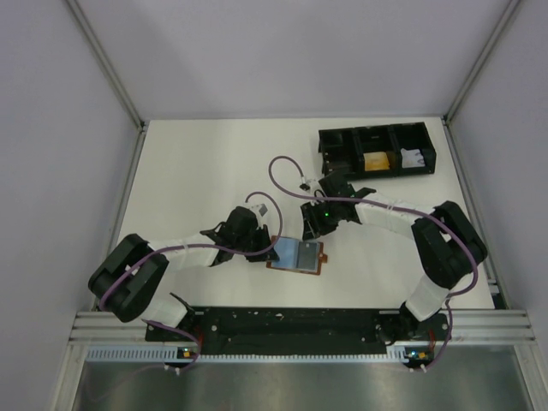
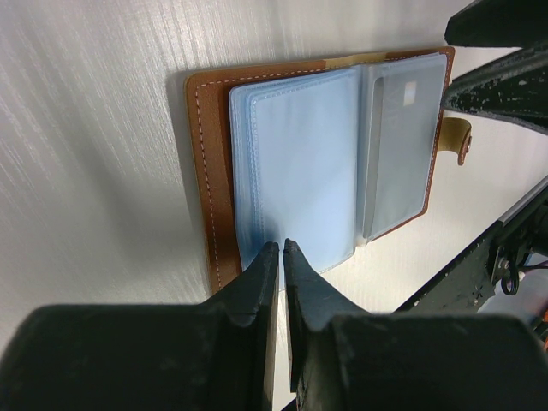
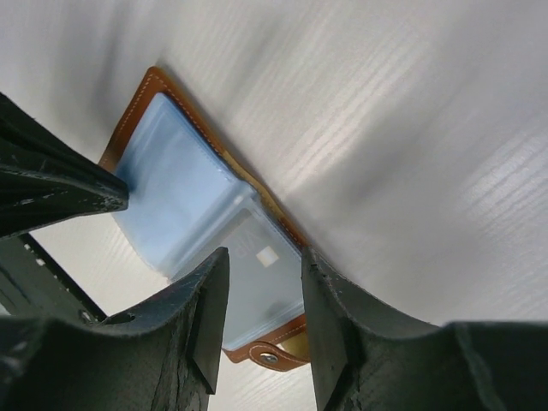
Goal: Take the credit cards out of the card holder
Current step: Remove the credit card from the card holder.
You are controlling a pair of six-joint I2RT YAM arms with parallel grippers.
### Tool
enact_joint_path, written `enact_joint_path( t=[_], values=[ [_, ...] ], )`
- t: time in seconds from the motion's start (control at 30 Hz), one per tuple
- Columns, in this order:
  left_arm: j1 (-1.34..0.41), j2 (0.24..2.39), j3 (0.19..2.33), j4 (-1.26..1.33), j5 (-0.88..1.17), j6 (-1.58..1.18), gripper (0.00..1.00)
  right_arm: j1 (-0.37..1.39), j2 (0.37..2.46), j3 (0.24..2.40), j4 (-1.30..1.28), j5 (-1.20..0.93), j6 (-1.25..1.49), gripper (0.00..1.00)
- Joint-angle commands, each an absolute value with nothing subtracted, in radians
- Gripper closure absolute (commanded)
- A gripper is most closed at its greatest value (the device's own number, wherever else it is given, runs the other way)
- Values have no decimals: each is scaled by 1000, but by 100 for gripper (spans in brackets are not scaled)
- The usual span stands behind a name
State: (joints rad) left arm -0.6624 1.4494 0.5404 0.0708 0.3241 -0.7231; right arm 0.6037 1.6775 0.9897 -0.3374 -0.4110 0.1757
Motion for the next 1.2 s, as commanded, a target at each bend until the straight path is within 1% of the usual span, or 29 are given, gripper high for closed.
enact_joint_path(
  t=[0.0, 0.63, 1.17],
  values=[
    [-666, 1465, 526, 63, 313, -704, 89, 603, 1621, 988, -344, -293, 184, 60],
    [-667, 1473, 531, 63, 316, -706, 89, 600, 1643, 954, -351, -316, 198, 60],
    [-667, 1470, 529, 63, 314, -707, 89, 600, 1623, 945, -374, -345, 209, 63]
  ],
)
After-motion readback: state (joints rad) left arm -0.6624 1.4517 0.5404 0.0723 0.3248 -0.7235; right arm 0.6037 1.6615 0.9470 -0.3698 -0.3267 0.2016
